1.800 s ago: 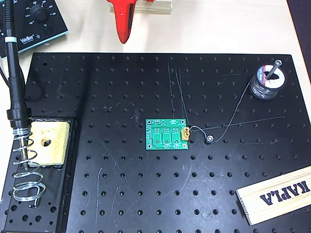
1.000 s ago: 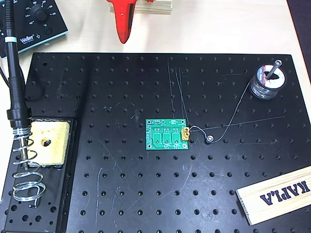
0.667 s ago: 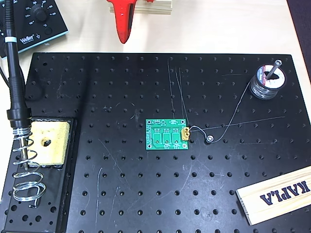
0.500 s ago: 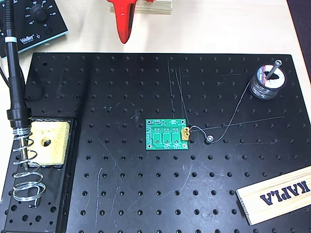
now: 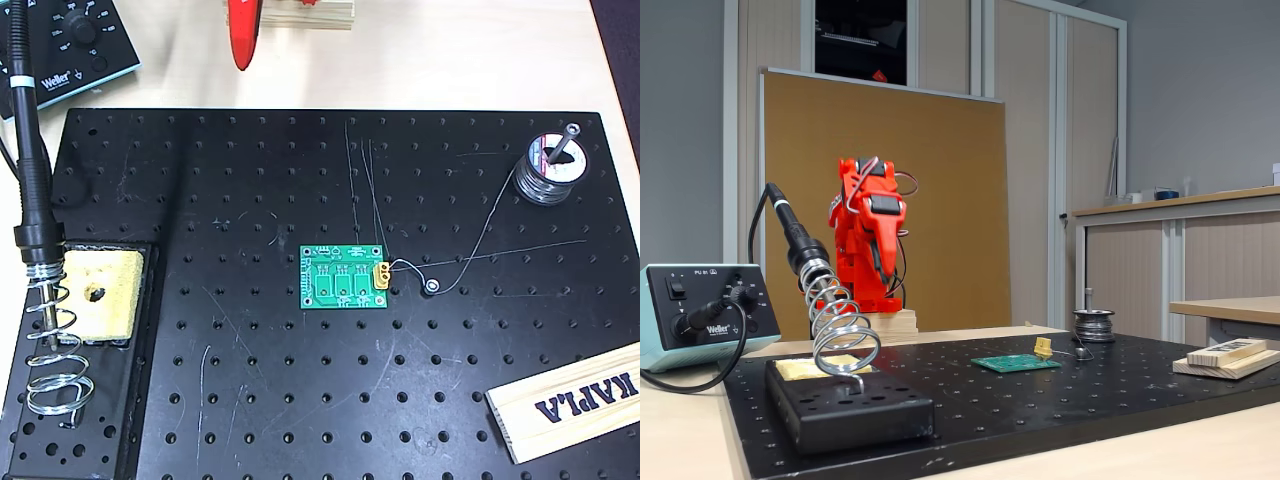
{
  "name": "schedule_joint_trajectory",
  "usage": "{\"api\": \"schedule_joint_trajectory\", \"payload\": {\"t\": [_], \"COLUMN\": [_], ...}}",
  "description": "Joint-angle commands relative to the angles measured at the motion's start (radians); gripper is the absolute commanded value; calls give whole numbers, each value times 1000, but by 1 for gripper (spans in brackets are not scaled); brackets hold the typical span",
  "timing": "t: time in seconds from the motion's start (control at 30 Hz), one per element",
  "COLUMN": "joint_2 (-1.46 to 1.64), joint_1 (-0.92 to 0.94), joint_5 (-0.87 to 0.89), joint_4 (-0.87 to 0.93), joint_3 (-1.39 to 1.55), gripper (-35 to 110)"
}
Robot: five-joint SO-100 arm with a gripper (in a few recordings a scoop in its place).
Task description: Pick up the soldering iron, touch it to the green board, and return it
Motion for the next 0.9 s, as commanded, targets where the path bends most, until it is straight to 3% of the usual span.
{"api": "schedule_joint_trajectory", "payload": {"t": [0.0, 0.4, 0.5, 0.63, 0.7, 0.87], "joint_2": [-55, -701, -825, -982, -1051, -1216], "joint_1": [2, -14, -3, 32, 40, 100], "joint_5": [-11, -51, 48, 9, 155, 202], "joint_4": [0, -143, -222, -327, -400, -523], "joint_3": [-112, -558, -609, -686, -707, -769], "gripper": [0, 1, 7, 13, 17, 23]}}
